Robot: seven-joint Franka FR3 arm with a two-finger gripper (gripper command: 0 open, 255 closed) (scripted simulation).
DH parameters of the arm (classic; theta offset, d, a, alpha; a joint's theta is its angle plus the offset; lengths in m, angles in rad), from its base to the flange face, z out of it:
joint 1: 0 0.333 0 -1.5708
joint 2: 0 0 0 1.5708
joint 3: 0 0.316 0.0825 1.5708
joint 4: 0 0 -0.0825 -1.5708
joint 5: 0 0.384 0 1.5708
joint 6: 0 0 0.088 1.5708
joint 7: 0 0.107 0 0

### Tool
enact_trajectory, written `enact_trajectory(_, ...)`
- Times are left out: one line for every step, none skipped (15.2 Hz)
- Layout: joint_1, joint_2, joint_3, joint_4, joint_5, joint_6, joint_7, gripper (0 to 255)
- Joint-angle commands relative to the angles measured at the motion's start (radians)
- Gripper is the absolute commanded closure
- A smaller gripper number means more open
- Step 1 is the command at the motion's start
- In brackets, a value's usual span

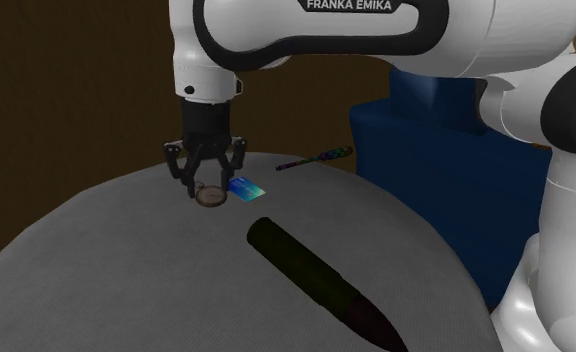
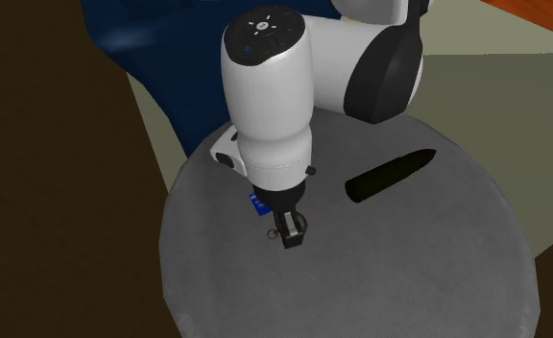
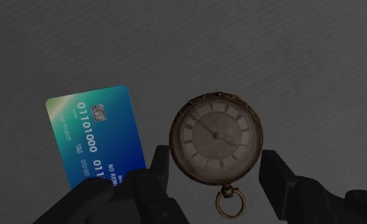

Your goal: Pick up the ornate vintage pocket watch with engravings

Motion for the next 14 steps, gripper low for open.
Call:
enact_trajectory(0.004, 0.007, 0.000, 0.035, -0.003, -0.029, 0.002, 255)
enact_trajectory(0.006, 0.010, 0.001, 0.054, -0.004, -0.044, 0.003, 255)
enact_trajectory(0.008, 0.014, 0.001, 0.072, -0.006, -0.059, 0.004, 255)
enact_trajectory(0.011, 0.018, 0.001, 0.092, -0.007, -0.075, 0.005, 255)
enact_trajectory(0.014, 0.023, 0.001, 0.112, -0.009, -0.091, 0.007, 255)
enact_trajectory(0.017, 0.028, 0.002, 0.133, -0.011, -0.107, 0.008, 255)
enact_trajectory(0.020, 0.033, 0.002, 0.154, -0.014, -0.123, 0.010, 255)
enact_trajectory(0.023, 0.039, 0.002, 0.177, -0.016, -0.140, 0.011, 255)
enact_trajectory(0.027, 0.045, 0.002, 0.200, -0.019, -0.157, 0.013, 255)
enact_trajectory(0.031, 0.052, 0.002, 0.224, -0.022, -0.174, 0.015, 255)
enact_trajectory(0.036, 0.060, 0.002, 0.249, -0.026, -0.192, 0.016, 255)
enact_trajectory(0.041, 0.069, 0.002, 0.276, -0.029, -0.210, 0.018, 255)
enact_trajectory(0.042, 0.070, 0.002, 0.280, -0.030, -0.213, 0.018, 255)
enact_trajectory(0.042, 0.070, 0.002, 0.280, -0.030, -0.213, 0.018, 255)
